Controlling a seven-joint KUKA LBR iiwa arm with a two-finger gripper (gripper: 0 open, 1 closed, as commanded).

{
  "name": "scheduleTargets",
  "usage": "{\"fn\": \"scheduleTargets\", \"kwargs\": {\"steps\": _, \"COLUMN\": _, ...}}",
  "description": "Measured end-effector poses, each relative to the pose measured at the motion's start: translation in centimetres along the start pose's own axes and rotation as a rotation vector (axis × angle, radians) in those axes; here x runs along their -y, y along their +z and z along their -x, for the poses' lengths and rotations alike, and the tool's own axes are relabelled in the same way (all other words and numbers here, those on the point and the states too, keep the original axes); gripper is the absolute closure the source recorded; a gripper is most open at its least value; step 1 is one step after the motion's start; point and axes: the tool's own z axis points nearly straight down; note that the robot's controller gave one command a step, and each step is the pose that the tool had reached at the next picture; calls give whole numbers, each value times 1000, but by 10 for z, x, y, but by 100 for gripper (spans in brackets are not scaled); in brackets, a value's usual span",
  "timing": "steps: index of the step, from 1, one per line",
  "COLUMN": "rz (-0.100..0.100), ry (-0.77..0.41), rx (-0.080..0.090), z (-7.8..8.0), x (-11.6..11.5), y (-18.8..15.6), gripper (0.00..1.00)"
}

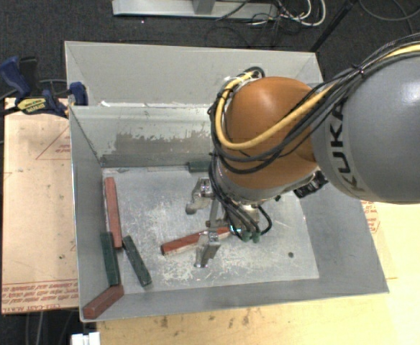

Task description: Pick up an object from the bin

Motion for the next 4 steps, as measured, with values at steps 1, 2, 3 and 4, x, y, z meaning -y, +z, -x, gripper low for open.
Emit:
{"fn": "scheduleTargets", "kwargs": {"steps": 1, "rz": 1, "ry": 4, "rx": 8, "z": 2, "x": 1, "y": -4, "gripper": 0}}
{"fn": "scheduleTargets", "kwargs": {"steps": 2, "rz": 2, "ry": -58, "rx": 15, "z": 7, "x": 0, "y": 34, "gripper": 0}}
{"fn": "scheduleTargets", "kwargs": {"steps": 3, "rz": 2, "ry": -94, "rx": 13, "z": 16, "x": 6, "y": 100, "gripper": 0}}
{"fn": "scheduleTargets", "kwargs": {"steps": 4, "rz": 0, "ry": -313, "rx": 9, "z": 36, "x": 4, "y": 135, "gripper": 0}}
